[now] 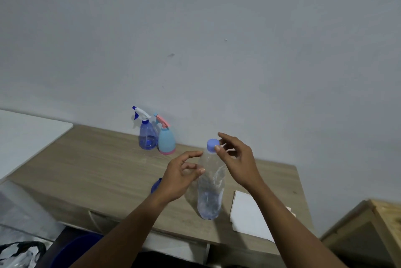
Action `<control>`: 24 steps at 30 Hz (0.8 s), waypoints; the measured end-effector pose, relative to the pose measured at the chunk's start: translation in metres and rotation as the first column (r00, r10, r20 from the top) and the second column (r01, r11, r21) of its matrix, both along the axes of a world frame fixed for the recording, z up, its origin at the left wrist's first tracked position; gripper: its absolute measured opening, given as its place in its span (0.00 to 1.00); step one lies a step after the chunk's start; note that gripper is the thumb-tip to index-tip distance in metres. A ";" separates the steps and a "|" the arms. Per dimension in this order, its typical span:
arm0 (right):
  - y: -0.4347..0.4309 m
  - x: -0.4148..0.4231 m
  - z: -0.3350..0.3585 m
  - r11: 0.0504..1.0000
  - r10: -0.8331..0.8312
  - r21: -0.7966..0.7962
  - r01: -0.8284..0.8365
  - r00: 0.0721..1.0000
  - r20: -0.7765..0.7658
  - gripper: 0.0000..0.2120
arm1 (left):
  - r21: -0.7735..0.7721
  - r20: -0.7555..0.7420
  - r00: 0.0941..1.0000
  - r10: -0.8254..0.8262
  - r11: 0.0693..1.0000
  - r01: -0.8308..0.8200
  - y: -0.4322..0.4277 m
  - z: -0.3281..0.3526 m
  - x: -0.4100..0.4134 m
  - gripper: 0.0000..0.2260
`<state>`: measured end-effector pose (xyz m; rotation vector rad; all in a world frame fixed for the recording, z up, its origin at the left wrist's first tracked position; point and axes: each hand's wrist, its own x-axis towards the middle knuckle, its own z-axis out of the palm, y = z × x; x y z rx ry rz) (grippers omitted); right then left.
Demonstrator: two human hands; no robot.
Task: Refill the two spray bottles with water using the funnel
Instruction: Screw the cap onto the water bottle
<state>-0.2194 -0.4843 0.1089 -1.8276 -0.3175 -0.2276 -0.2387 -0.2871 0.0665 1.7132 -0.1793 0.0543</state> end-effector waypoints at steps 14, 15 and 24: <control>0.057 -0.045 -0.154 0.937 -0.348 -0.093 0.337 0.871 -0.346 0.39 | 0.673 -0.008 0.959 0.282 0.711 -0.203 0.129 -0.129 0.036 0.35; 0.064 -0.045 -0.157 0.919 -0.390 -0.099 0.381 0.850 -0.355 0.40 | 0.705 -0.052 0.960 0.276 0.691 -0.161 0.137 -0.135 0.042 0.36; 0.103 -0.029 -0.173 0.810 -0.581 -0.134 0.571 0.750 -0.315 0.40 | 0.813 -0.140 0.989 0.042 0.576 0.090 0.160 -0.159 0.071 0.32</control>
